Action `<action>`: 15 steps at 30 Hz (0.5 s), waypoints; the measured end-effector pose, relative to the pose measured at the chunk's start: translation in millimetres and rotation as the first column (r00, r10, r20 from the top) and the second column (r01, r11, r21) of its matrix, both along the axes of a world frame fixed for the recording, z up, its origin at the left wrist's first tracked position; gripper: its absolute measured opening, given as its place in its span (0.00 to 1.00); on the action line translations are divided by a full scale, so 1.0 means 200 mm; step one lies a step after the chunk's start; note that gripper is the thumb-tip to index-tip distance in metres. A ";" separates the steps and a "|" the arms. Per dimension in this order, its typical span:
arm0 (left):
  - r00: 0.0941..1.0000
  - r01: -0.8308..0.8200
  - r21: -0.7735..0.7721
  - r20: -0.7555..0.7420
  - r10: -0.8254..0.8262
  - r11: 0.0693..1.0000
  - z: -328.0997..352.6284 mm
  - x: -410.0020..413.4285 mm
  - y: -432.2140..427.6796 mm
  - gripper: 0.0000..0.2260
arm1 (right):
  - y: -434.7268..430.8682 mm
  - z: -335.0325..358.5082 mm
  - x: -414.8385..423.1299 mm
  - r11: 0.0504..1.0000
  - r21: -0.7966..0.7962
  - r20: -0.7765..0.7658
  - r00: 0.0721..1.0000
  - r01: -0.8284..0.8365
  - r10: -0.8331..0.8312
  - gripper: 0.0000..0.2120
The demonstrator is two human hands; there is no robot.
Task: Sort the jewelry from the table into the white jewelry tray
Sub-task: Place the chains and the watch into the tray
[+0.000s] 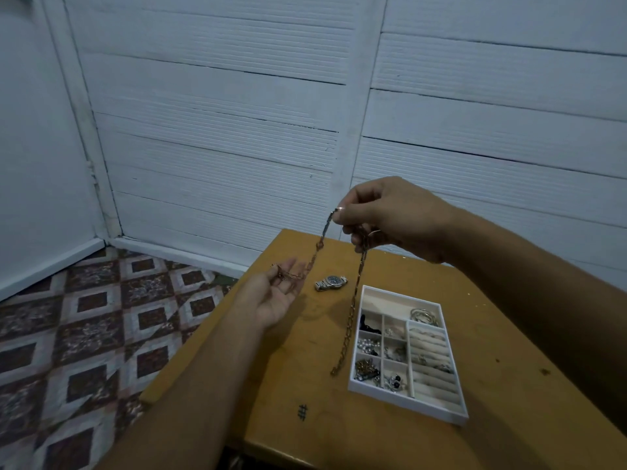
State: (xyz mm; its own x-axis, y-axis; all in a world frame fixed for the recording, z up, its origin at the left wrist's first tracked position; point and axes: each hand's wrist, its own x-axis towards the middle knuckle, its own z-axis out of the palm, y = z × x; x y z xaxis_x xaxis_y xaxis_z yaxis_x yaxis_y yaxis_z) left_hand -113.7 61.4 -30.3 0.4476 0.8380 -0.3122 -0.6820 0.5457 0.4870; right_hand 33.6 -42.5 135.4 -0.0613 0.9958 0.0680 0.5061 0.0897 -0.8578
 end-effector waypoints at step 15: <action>0.973 -0.164 -0.026 0.161 0.166 0.986 0.16 -0.14 0.15 0.09 | -0.17 -0.15 0.13 0.994 -0.111 0.179 0.983 -0.011 0.031 0.07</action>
